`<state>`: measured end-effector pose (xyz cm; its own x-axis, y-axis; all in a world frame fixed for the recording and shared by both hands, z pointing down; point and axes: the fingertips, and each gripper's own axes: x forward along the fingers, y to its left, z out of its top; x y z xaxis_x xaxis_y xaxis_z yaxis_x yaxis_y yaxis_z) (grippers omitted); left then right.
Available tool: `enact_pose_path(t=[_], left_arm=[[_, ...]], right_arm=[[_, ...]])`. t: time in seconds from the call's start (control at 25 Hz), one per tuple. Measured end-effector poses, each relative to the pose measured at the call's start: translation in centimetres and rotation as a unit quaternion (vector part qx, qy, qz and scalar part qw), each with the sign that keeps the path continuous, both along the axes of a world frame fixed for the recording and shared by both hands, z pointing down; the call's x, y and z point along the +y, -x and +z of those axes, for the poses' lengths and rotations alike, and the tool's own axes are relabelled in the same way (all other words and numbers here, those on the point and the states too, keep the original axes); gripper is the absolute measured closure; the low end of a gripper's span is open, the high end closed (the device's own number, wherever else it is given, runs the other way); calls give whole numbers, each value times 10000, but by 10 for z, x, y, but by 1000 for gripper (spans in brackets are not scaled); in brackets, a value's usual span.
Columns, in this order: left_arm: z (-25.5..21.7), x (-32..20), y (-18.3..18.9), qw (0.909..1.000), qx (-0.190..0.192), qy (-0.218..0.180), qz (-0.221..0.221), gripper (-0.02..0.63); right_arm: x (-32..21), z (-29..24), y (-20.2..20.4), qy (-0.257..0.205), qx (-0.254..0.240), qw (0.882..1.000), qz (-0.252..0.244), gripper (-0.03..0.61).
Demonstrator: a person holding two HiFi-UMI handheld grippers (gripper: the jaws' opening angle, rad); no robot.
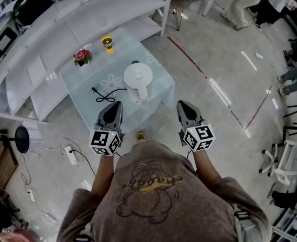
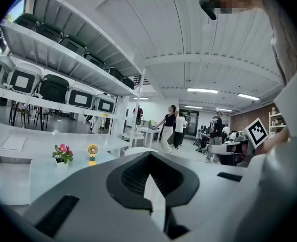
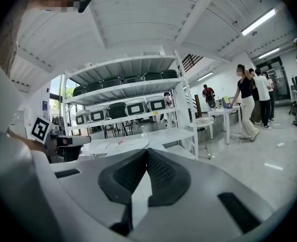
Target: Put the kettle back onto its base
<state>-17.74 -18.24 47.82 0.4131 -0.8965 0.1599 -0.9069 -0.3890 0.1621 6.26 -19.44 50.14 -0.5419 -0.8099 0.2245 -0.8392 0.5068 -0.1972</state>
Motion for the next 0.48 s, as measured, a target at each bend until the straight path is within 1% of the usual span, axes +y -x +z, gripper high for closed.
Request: enact_pose_path(t=[0.2, 0.48], left_arm=[[-1, 0, -3, 10000, 51, -3, -11, 592], [-3, -3, -4, 10000, 26, 12, -9, 592]], right_arm=[[0, 0, -2, 8, 17, 10000, -4, 580], [-2, -1, -3, 9, 26, 10000, -32, 580]])
